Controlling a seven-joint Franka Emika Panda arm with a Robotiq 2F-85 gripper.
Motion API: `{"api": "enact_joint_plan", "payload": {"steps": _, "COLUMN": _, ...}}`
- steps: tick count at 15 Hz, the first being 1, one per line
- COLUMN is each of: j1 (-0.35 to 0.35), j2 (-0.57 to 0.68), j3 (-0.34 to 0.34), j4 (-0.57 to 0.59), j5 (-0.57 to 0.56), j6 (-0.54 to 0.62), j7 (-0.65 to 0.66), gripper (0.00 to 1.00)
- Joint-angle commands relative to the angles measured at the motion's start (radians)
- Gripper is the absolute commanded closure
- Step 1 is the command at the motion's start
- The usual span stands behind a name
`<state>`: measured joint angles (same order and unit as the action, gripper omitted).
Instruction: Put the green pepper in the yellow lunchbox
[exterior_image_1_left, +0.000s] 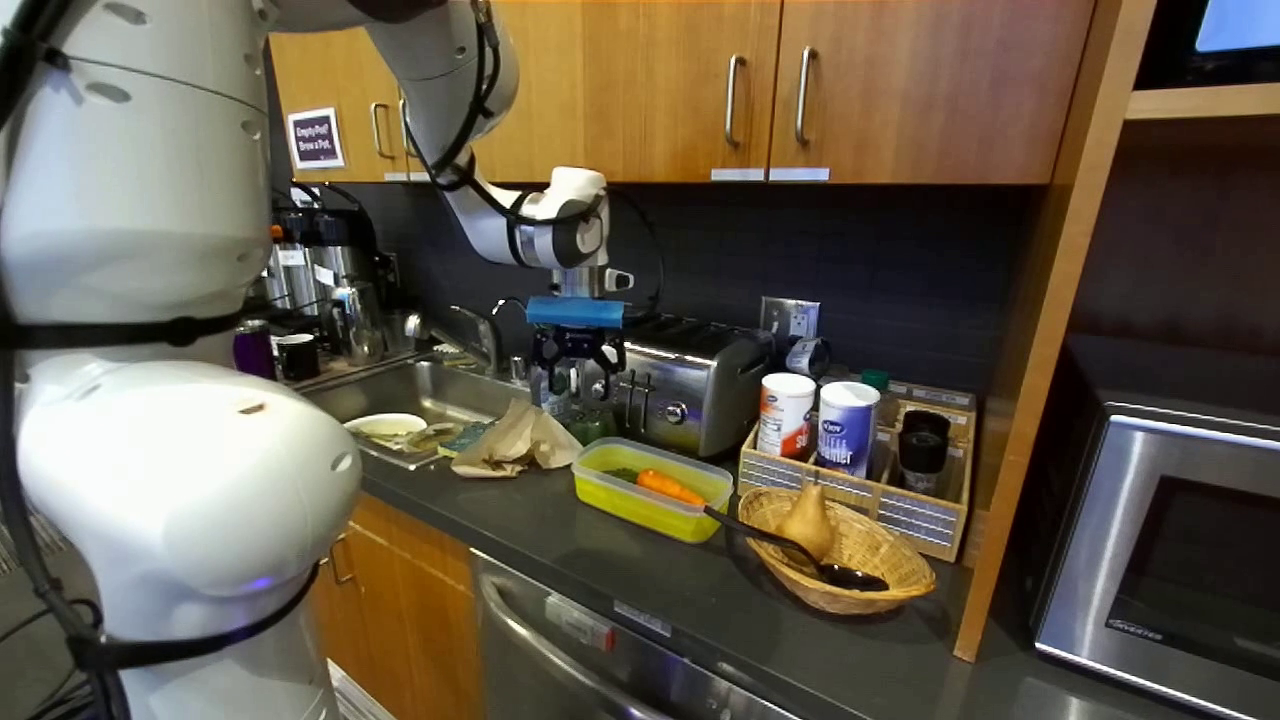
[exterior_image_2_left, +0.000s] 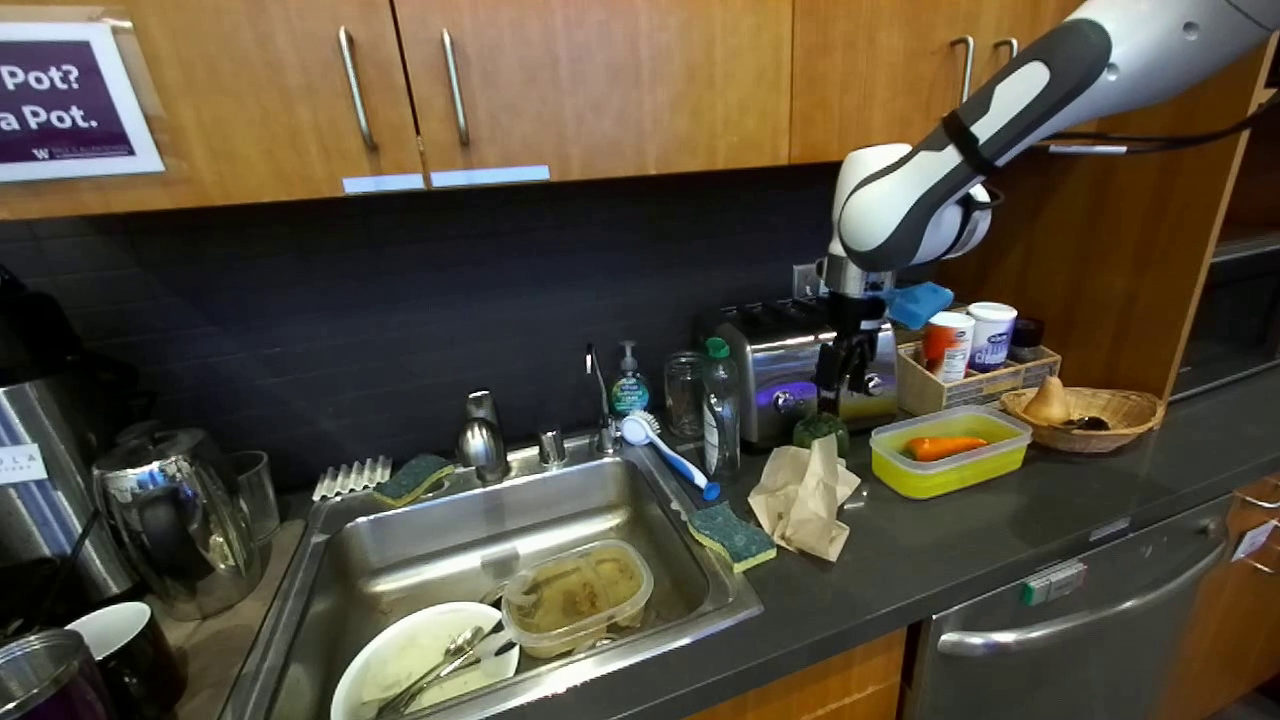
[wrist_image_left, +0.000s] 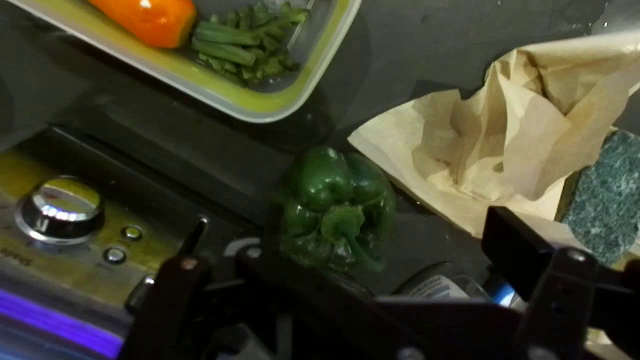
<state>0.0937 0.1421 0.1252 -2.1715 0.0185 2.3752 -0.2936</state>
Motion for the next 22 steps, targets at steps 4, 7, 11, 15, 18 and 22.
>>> {"api": "enact_joint_plan", "payload": {"steps": 4, "j1": 0.006, "j2": 0.032, "j3": 0.0, "j4": 0.002, "j5": 0.006, "j6": 0.11, "j7": 0.112, "gripper": 0.0}}
{"api": "enact_joint_plan", "payload": {"steps": 7, "j1": 0.006, "j2": 0.043, "j3": -0.002, "j4": -0.001, "j5": 0.004, "j6": 0.125, "j7": 0.148, "gripper": 0.0}}
{"api": "enact_joint_plan", "payload": {"steps": 11, "j1": 0.004, "j2": 0.069, "j3": -0.005, "j4": 0.01, "j5": 0.01, "j6": 0.125, "j7": 0.197, "gripper": 0.0}}
{"api": "enact_joint_plan", "payload": {"steps": 15, "j1": 0.0, "j2": 0.097, "j3": -0.004, "j4": 0.03, "j5": 0.023, "j6": 0.101, "j7": 0.221, "gripper": 0.0}}
{"api": "enact_joint_plan", "payload": {"steps": 18, "j1": -0.008, "j2": 0.123, "j3": 0.002, "j4": 0.057, "j5": 0.052, "j6": 0.074, "j7": 0.201, "gripper": 0.0}}
{"api": "enact_joint_plan", "payload": {"steps": 22, "j1": -0.008, "j2": 0.142, "j3": 0.004, "j4": 0.083, "j5": 0.069, "j6": 0.047, "j7": 0.195, "gripper": 0.0}}
